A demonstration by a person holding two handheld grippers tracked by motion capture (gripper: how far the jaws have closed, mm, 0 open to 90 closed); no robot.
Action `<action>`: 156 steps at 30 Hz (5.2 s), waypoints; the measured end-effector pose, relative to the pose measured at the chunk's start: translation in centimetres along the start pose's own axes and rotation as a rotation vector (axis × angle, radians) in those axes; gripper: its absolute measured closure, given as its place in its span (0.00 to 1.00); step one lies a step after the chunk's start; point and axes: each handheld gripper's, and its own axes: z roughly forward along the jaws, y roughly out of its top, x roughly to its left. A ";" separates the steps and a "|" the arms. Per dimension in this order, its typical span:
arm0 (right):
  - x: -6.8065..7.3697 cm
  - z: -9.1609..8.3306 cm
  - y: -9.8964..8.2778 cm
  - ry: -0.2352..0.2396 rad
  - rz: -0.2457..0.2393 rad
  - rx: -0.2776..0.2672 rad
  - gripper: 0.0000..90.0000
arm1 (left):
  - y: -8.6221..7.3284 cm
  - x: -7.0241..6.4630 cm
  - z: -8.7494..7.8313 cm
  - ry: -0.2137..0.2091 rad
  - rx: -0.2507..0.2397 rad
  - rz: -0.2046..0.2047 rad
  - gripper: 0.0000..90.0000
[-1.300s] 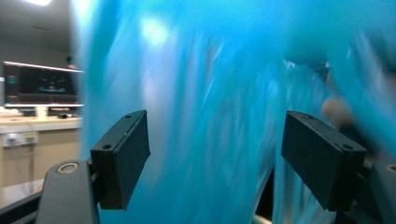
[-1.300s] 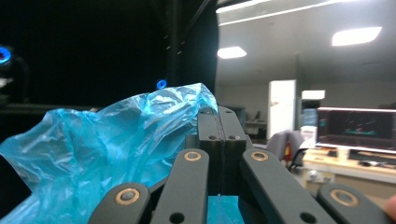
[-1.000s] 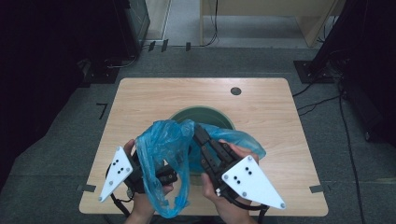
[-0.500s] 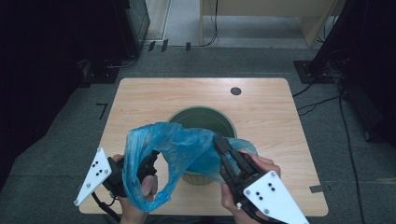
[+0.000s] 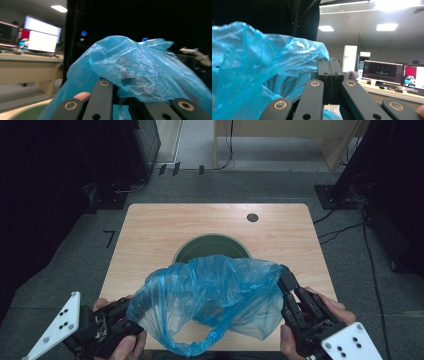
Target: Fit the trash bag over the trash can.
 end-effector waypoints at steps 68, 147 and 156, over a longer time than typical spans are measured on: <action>-5.4 6.2 -22.6 0.000 0.190 0.654 1.00 | -17.5 14.9 1.7 0.542 0.475 -0.156 1.00; -2.5 6.8 -15.0 0.239 0.021 0.386 1.00 | -17.4 15.7 2.3 0.523 0.445 -0.126 0.90; -2.7 9.5 -12.4 0.207 0.009 0.309 1.00 | -17.7 15.2 2.7 0.548 0.497 -0.034 0.89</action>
